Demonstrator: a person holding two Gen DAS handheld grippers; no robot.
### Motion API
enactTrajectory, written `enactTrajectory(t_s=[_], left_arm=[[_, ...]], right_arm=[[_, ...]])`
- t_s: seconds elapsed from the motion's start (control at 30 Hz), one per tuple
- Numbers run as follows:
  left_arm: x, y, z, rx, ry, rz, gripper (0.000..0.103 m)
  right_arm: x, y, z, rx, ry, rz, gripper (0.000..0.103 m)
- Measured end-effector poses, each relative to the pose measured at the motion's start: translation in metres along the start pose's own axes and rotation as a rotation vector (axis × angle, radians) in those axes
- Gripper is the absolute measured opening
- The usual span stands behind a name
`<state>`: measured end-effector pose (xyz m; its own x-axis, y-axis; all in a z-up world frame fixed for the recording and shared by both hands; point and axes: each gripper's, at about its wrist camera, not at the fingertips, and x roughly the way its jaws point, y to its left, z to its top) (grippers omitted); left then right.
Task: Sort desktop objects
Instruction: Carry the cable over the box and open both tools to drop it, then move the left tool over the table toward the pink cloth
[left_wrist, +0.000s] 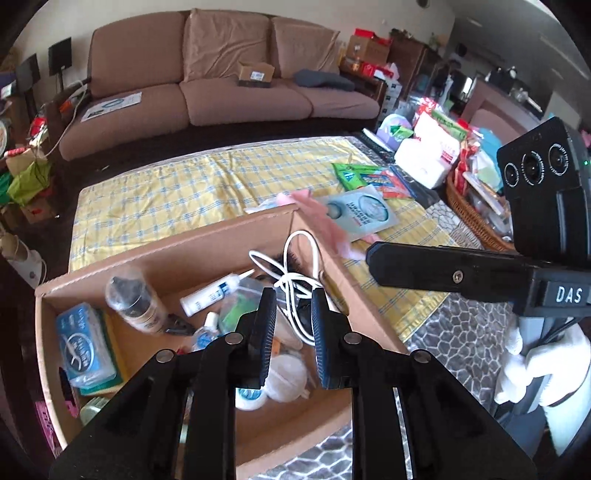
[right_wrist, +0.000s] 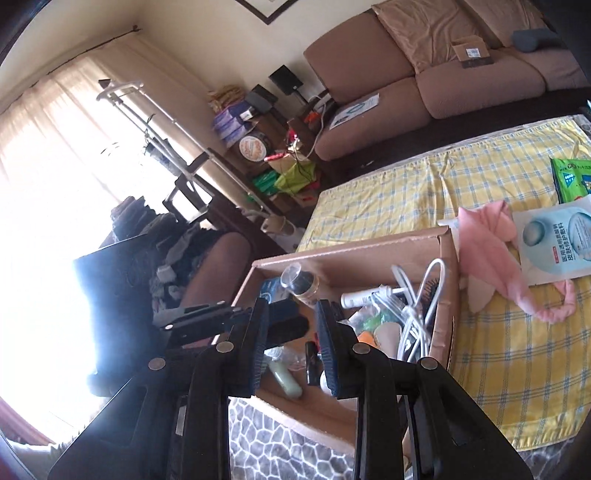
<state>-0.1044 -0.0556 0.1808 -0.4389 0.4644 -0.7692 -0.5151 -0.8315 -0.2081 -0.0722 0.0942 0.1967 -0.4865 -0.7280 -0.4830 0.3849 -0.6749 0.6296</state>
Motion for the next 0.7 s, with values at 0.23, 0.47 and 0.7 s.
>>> enactTrajectory(t_s=[0.23,0.47,0.7], left_arm=[[-0.021,0.034,-0.036,-0.063,0.021,0.014,0.030],[-0.015,0.021,-0.051,-0.085,0.003,-0.029,0.100],[0.005,-0.017,-0.030,-0.008,0.012,-0.043,0.102]], right_arm=[[-0.005,-0.004,-0.012,0.025,-0.001,-0.113,0.046],[-0.033,-0.026,-0.021,0.039,-0.024,-0.223,0.068],[-0.085,-0.077,-0.020,0.096,-0.070,-0.348,0.073]])
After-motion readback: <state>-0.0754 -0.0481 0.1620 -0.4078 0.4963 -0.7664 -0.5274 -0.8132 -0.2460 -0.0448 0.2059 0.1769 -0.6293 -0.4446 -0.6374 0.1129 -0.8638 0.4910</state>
